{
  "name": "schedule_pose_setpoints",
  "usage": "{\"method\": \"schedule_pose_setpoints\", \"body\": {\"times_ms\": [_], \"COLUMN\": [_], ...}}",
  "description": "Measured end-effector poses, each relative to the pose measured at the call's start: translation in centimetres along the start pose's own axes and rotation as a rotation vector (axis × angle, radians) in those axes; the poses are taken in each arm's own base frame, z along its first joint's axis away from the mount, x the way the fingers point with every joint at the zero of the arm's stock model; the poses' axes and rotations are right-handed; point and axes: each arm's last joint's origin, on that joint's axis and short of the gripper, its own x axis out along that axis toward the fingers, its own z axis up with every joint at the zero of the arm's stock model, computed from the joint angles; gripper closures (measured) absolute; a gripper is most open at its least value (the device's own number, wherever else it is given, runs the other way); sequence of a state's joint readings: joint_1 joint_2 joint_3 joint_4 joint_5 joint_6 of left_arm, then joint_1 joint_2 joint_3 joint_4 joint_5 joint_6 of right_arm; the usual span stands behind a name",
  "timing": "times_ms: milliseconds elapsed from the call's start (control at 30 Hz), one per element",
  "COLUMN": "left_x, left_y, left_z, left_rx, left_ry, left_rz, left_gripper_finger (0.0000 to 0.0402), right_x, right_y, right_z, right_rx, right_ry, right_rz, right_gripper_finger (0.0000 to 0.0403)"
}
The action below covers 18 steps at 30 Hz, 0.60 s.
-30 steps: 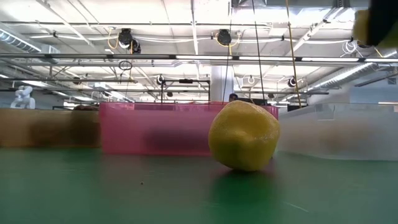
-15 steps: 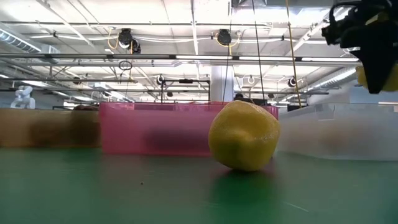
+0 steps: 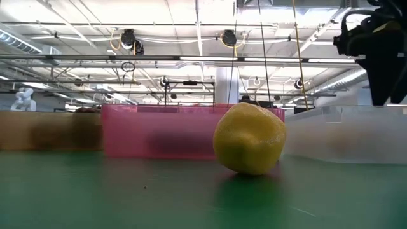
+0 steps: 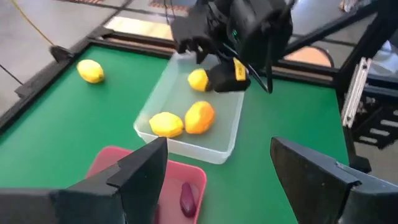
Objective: Sort produce into baskets
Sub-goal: Put the yellow lemon into the transparent bin
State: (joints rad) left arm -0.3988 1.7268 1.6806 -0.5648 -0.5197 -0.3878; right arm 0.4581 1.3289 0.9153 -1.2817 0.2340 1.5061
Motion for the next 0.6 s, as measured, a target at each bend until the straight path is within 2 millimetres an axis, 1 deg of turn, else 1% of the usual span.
{"method": "schedule_pose_setpoints", "body": {"times_ms": [133, 300, 467, 600], "left_x": [1.6, 3.7, 4.7, 5.3], "left_y": [-0.7, -1.6, -2.3, -2.7], "left_z": [-1.0, -2.6, -3.6, -4.3], "left_rx": [0.018, 0.037, -0.028, -0.075], "left_ry": [0.045, 0.124, 0.176, 0.194], "left_rz": [-0.019, -0.073, -0.090, -0.082], "left_gripper_finger": [0.0110, 0.0110, 0.0110, 0.0110], "right_x": [0.0, -0.2, -0.8, -1.7], "right_y": [0.4, 1.7, 3.0, 4.2], "right_z": [0.1, -0.1, -1.0, -2.0], "right_rx": [0.010, 0.026, 0.081, 0.126], "right_ry": [-0.030, -0.043, -0.075, -0.112], "right_rz": [0.043, 0.173, 0.319, 0.468], "right_gripper_finger": [0.0065, 0.0065, 0.0064, 0.0064]}}
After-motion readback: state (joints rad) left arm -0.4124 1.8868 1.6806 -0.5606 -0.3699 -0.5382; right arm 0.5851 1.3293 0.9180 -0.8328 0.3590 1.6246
